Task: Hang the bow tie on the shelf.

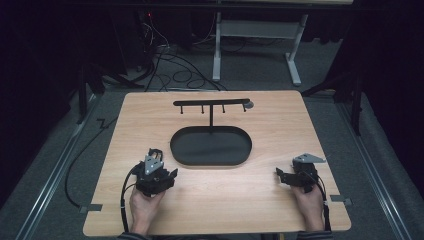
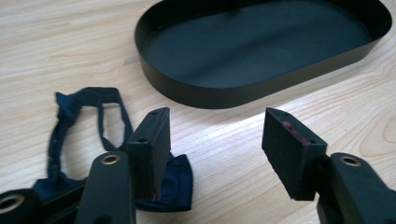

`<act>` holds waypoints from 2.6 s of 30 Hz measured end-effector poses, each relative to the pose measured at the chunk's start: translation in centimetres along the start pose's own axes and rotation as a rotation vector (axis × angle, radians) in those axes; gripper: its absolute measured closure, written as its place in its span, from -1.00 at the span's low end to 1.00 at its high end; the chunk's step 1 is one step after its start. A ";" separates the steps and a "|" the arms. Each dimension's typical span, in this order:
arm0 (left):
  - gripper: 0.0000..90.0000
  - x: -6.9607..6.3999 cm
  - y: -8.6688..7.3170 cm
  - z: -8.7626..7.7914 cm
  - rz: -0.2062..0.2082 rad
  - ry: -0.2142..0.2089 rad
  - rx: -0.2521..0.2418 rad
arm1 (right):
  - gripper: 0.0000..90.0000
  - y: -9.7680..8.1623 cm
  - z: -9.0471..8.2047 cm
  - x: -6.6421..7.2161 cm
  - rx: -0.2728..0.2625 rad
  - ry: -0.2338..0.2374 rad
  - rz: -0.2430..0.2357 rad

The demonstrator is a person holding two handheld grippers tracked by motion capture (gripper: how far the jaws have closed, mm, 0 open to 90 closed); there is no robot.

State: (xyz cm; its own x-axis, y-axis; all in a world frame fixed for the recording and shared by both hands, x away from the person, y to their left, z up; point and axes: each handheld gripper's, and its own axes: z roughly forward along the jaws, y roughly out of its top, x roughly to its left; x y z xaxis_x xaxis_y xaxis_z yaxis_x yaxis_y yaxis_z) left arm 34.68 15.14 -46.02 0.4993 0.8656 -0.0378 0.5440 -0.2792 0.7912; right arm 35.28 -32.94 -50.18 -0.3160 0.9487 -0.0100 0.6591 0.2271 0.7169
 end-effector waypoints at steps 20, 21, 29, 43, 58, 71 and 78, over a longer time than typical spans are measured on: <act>0.12 4.9 1.2 -1.3 -0.065 0.035 -0.020 | -0.42 0.0 0.0 0.0 0.000 0.001 0.000; 0.13 5.1 1.3 -1.3 -0.067 0.035 -0.020 | -0.42 0.0 0.0 0.0 0.000 0.001 0.000; 0.18 7.2 1.8 -0.4 -0.089 0.059 0.008 | -0.42 0.0 0.0 0.0 0.000 0.000 0.001; 0.34 9.1 1.5 2.4 -0.121 0.104 0.078 | -0.42 0.0 0.0 0.0 0.000 0.000 0.000; 0.47 10.2 0.8 4.8 -0.150 0.112 0.141 | -0.42 0.0 0.0 0.0 0.000 0.000 0.000; 0.75 10.2 0.5 5.6 -0.140 0.101 0.170 | -0.42 0.0 0.0 0.0 0.000 0.000 0.000; 0.90 10.2 0.6 5.5 -0.142 0.095 0.174 | -0.42 0.0 0.0 0.0 0.000 0.000 0.000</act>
State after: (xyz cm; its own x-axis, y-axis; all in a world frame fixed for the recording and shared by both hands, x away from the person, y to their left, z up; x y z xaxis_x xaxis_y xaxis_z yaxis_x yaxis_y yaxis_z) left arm 43.81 21.55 -49.31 0.3483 0.9342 -0.0771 0.7164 -0.2122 0.6646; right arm 35.29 -32.93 -50.18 -0.3163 0.9486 -0.0100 0.6592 0.2274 0.7168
